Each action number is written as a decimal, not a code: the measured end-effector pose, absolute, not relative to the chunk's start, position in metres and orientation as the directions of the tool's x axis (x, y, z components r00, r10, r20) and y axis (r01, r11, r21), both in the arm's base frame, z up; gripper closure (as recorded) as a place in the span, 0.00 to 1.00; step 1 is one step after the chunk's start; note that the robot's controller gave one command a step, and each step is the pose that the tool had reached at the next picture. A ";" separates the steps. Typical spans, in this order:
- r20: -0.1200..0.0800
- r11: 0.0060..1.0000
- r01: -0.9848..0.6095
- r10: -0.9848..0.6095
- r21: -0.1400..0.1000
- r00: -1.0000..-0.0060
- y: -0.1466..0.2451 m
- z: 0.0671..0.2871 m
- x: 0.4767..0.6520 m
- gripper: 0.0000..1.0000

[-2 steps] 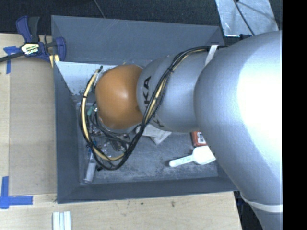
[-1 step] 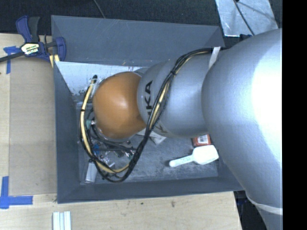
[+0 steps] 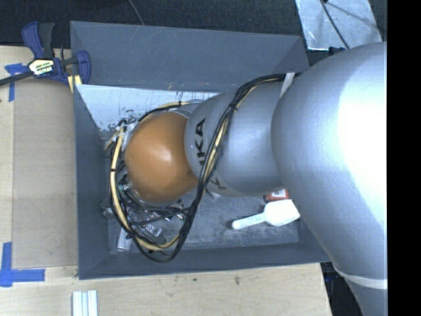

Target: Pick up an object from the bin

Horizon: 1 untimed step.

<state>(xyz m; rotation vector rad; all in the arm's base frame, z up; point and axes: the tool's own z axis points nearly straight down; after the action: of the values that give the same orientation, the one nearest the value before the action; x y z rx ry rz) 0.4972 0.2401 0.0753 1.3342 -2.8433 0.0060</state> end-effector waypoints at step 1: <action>-0.001 0.642 -0.766 -0.766 0.001 -0.642 0.244 0.070 0.482 1.00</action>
Offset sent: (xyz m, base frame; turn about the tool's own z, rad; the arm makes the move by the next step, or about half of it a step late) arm 0.0000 0.0000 0.0000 0.0000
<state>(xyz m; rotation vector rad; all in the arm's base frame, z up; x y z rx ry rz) 0.4823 0.2442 0.0701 1.3285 -2.8475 -0.0025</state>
